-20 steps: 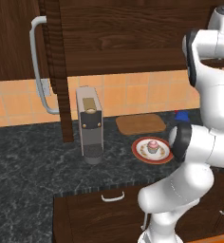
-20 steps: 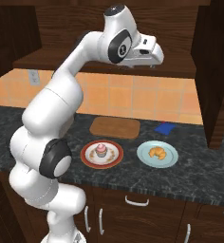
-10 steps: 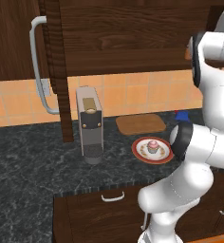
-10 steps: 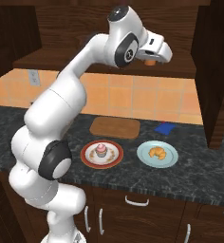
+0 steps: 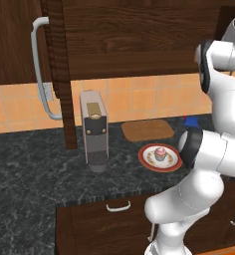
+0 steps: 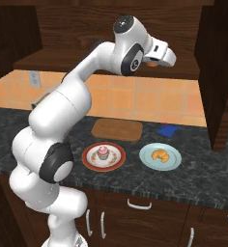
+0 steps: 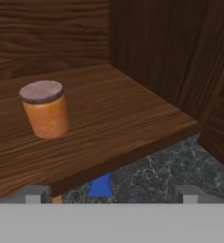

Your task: From the different types of pastries on the counter, select a croissant and place it on the cutting board. Then retrieve a jar of jam from the cabinet and place it alongside the croissant on the cutting board.

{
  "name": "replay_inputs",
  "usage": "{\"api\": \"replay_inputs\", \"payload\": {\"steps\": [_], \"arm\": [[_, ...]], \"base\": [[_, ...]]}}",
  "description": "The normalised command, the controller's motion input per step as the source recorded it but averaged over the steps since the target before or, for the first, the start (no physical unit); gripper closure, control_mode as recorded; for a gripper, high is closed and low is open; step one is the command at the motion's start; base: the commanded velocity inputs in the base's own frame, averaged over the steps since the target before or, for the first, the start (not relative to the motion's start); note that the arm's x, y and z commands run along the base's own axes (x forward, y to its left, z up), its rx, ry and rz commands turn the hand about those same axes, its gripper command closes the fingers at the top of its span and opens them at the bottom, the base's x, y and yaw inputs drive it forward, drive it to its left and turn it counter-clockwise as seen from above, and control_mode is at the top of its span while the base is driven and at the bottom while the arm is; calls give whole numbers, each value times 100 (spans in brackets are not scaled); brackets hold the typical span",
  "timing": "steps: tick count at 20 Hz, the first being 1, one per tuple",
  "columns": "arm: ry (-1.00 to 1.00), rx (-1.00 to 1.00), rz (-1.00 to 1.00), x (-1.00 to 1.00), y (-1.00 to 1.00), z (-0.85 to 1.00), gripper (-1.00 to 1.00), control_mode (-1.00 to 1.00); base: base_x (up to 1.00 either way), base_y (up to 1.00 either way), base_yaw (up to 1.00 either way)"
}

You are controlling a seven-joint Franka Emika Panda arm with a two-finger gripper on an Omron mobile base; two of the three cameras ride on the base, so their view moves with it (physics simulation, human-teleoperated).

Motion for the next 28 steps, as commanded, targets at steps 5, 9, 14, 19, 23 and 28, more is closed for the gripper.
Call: {"api": "replay_inputs", "payload": {"steps": [5, 9, 14, 19, 23, 28], "arm": [[0, 1, 6, -4, -1, 5, -100, -100], [0, 0, 7, 0, 6, 13, -100, -100], [0, 0, 8, 0, 15, 25, -100, -100], [0, 0, 1, 0, 41, 5, -100, -100], [0, -1, 0, 1, 46, 0, -100, -100], [-3, -3, 0, 27, 0, -7, -100, -100]], "base": [[0, 0, 0], [0, 0, 0], [0, 0, 0], [0, 0, 0], [0, 0, 0], [0, 0, 0]]}}
